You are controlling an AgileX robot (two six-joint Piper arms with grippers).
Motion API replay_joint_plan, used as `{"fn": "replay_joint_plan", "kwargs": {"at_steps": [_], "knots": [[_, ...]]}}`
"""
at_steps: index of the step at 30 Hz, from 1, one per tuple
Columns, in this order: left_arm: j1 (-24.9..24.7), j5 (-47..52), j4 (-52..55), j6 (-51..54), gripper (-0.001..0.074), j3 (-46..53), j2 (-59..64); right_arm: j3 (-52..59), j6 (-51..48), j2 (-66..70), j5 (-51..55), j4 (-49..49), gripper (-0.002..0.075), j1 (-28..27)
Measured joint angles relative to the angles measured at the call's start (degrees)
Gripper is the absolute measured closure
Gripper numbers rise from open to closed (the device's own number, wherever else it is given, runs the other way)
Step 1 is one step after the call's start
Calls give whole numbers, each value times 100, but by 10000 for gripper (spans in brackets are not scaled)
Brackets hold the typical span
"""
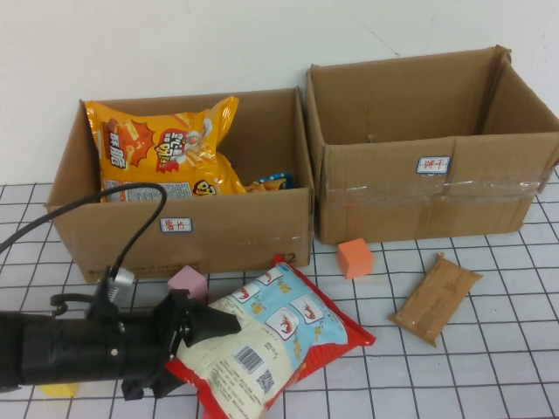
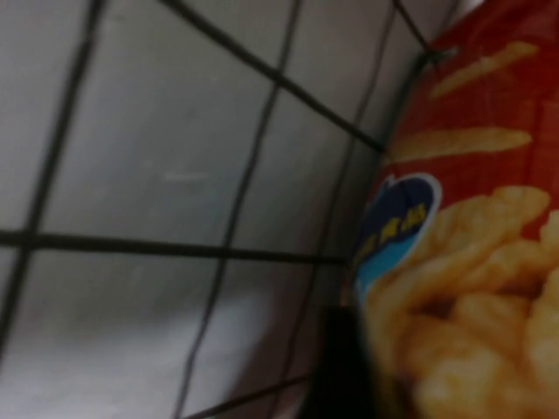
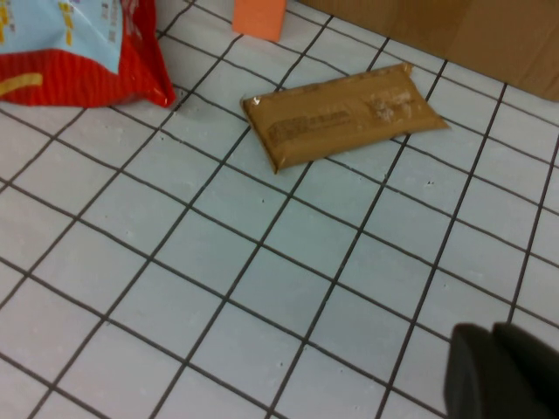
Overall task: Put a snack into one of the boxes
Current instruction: Pick up the potato chip
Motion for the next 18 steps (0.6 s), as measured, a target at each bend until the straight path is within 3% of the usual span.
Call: {"fn": "replay_joint_plan", "kwargs": {"at_steps": [6, 14, 18], "knots": [[0, 403, -21, 172, 506, -50, 10, 0, 0, 0, -7, 17, 726, 0], [-9, 1539, 53, 828, 517, -50, 20, 0, 0, 0, -19, 17, 726, 0], [-22, 1611, 103, 958, 517, -80, -315, 0, 0, 0, -29, 17, 726, 0]]}}
